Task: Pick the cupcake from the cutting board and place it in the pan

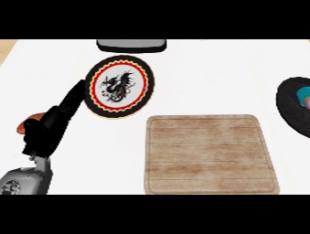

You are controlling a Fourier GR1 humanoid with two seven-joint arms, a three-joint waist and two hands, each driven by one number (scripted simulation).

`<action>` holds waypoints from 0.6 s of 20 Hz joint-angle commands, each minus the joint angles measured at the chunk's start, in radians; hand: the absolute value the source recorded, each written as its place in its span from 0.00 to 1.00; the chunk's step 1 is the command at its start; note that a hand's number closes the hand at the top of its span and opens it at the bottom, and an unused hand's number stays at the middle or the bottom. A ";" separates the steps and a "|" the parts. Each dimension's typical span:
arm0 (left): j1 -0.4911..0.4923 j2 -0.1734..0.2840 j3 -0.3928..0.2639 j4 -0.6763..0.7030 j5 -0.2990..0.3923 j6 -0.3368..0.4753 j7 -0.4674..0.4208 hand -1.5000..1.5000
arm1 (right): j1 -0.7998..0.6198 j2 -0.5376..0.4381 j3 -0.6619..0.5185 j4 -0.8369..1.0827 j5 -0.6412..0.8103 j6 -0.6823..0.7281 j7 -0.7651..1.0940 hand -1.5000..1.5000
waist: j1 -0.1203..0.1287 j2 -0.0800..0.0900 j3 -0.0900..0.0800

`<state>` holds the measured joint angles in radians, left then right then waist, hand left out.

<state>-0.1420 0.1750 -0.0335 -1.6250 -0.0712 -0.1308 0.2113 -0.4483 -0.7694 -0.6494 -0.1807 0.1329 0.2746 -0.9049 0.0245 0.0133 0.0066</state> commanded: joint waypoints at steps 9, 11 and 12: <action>-0.028 0.018 0.038 0.018 0.018 -0.023 0.017 0.50 | 0.167 0.028 0.003 -0.032 -0.030 0.135 -0.193 0.00 | -0.014 -0.006 -0.001; -0.002 0.038 0.032 -0.016 0.016 -0.042 0.024 0.50 | 0.223 0.021 -0.003 -0.048 -0.042 0.161 -0.232 0.00 | -0.018 -0.009 -0.001; 0.003 0.029 0.037 -0.050 0.029 -0.035 0.052 0.50 | 0.220 0.058 0.008 -0.054 -0.036 0.122 -0.238 0.00 | -0.013 -0.010 -0.002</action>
<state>-0.1491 0.1914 -0.0069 -1.6286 -0.0605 -0.1514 0.2291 -0.2841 -0.7328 -0.6441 -0.2311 0.1034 0.2904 -0.9697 0.0106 0.0057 0.0051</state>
